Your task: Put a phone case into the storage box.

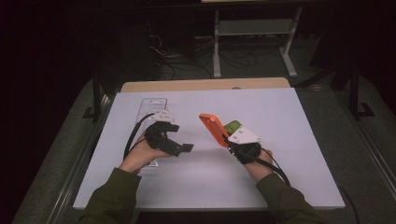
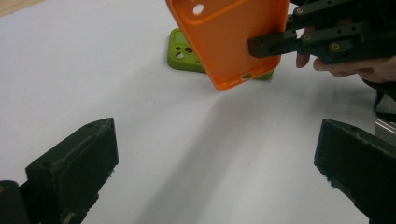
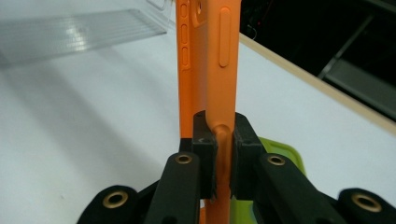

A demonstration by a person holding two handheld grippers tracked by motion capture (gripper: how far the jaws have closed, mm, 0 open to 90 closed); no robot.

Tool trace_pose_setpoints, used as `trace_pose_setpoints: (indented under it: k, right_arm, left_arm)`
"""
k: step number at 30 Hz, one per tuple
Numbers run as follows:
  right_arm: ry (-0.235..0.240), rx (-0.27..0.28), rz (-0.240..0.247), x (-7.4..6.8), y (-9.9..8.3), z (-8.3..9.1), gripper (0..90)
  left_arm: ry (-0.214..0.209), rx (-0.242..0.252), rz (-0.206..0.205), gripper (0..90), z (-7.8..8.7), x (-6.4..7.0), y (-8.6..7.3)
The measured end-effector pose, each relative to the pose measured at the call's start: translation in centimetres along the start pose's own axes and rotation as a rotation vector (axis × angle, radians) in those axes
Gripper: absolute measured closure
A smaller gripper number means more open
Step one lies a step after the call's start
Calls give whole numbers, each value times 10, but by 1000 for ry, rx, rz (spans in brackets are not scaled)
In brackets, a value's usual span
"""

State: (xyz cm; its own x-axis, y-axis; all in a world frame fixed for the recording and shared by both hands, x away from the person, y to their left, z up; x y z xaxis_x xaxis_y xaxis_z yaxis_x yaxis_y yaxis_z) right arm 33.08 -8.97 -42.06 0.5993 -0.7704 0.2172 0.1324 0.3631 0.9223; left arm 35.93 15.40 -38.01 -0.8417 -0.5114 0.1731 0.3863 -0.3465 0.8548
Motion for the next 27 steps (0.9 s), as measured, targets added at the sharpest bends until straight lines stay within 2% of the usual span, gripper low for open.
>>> trace_pose_setpoints:
  k: [1, 2, 3, 5, 7, 8, 9, 10, 17, 18, 21, 27]
  right_arm:
    - [0, 0, 0, 0, 0, 0, 819]
    - [8, 9, -44, 3, 0, 0, 819]
    - [8, 9, -44, 3, 0, 0, 819]
    - [15, 20, -99, 7, 0, 0, 819]
    - [13, 21, -116, 7, 0, 0, 820]
    - [12, 14, -152, 8, -1, 0, 819]
    - [12, 14, -152, 8, -1, 0, 819]
    - [2, 2, -201, 8, -2, -1, 820]
    - [-22, 1, -220, 5, 0, -2, 819]
    - [-21, 3, -224, 4, 1, -2, 819]
    - [-23, 8, -222, 4, 2, -3, 819]
    - [-18, 23, -259, 3, 5, -4, 819]
  left_arm:
    - [0, 0, 0, 0, 0, 0, 0]
    - [2, 5, 7, 0, -1, 0, 0]
    - [2, 5, 7, 0, -1, 0, 0]
    - [7, 10, 11, 0, -1, 0, 0]
    - [11, 12, 16, 0, -1, 0, 0]
    - [18, 21, 22, 0, -2, 0, 1]
    - [18, 21, 22, 0, -2, 0, 1]
    - [29, 28, 21, 0, -3, 0, 2]
    - [41, 50, 33, 0, -13, 4, 8]
    - [41, 80, 51, 0, -16, 6, 10]
    - [44, 91, 58, 0, -19, 7, 14]
    - [48, 152, 73, 0, -25, 4, 27]
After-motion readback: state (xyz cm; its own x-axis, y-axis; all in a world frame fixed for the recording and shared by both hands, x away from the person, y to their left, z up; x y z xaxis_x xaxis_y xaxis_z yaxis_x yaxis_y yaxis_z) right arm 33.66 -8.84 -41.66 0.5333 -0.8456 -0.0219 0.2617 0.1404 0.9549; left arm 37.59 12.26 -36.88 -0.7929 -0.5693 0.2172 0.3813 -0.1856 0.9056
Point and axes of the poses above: each handheld gripper's, and its own axes: z roughly backward along the jaws, y roughly out of its top, x roughly to its right, the point moved 3 cm from there along -z, roughly forward along the jaws, and after that the axes turned 9 degrees about x, right-handed, at the moved point
